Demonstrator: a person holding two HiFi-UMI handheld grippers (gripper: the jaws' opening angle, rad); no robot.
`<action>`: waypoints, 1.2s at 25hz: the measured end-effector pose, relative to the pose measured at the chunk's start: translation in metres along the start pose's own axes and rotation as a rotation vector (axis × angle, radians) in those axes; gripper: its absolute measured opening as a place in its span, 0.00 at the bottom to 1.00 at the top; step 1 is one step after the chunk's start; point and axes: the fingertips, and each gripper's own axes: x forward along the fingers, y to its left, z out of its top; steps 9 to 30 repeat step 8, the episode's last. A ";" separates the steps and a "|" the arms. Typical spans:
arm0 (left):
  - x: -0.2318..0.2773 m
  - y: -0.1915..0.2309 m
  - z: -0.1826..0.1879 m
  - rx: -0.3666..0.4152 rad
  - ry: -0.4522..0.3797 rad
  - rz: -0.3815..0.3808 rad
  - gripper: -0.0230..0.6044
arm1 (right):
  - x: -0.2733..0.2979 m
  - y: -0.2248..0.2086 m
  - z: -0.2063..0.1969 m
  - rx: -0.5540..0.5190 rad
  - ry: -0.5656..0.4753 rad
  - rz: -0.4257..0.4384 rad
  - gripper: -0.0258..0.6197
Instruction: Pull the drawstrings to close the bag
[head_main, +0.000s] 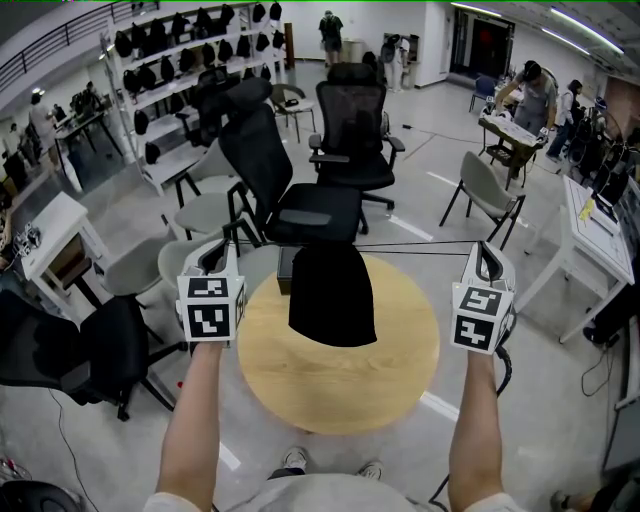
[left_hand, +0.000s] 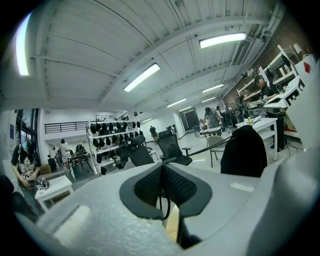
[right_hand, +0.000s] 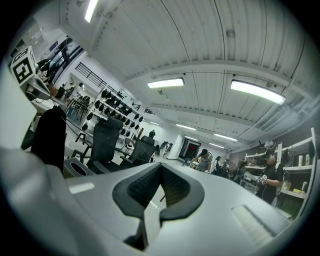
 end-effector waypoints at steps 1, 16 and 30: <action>0.000 0.000 0.001 0.001 0.000 0.000 0.06 | 0.000 0.000 0.001 0.000 0.000 0.000 0.05; -0.006 0.001 0.002 0.000 0.002 0.000 0.06 | -0.005 -0.002 0.003 -0.003 0.001 0.007 0.05; -0.006 0.001 0.002 0.000 0.002 0.000 0.06 | -0.005 -0.002 0.003 -0.003 0.001 0.007 0.05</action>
